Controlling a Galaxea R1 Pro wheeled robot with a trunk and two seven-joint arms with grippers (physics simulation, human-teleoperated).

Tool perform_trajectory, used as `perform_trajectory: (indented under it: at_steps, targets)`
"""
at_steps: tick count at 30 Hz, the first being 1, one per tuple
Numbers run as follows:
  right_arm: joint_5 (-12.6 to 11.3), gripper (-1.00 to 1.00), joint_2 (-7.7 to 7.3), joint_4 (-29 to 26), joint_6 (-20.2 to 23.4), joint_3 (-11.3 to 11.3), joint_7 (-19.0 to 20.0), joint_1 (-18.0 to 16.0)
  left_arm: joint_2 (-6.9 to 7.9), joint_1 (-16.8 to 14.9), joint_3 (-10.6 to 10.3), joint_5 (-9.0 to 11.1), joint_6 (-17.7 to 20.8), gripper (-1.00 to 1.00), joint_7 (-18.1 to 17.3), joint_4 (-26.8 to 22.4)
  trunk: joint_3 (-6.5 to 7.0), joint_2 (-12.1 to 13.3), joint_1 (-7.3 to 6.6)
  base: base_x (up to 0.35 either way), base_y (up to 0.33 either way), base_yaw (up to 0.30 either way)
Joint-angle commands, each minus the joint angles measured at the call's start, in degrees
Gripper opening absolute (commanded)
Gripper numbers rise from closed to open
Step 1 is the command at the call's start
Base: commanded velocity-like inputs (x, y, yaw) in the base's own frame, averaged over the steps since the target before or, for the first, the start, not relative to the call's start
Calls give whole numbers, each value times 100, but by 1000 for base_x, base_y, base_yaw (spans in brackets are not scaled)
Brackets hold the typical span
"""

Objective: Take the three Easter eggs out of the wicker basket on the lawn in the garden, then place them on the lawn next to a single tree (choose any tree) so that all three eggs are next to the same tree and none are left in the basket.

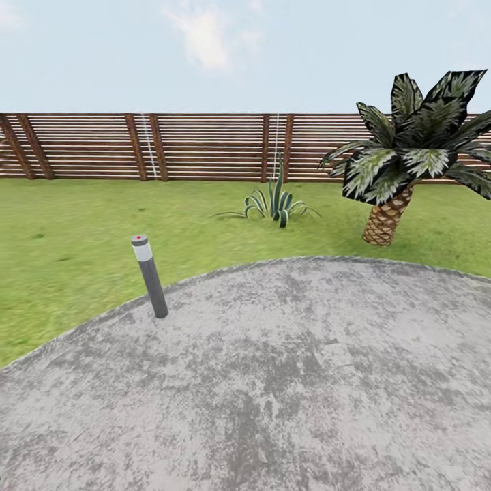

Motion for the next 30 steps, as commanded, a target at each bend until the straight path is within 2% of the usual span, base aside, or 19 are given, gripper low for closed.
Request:
perform_trajectory:
  at_steps: [1,13,30]
  targets:
    - [1,100,4,4,-19,3,-3,-2,0,-3,3,7,-3,100,-3,1,-5,-2,3,328,0,245]
    - [1,100,11,7,-21,3,-3,-2,0,-3,3,7,-3,100,-3,-9,-5,-2,3,300,0,286]
    - [1,100,12,10,-21,3,-3,-2,0,-3,3,7,-9,100,-3,-25,-5,-2,3,16,0,291]
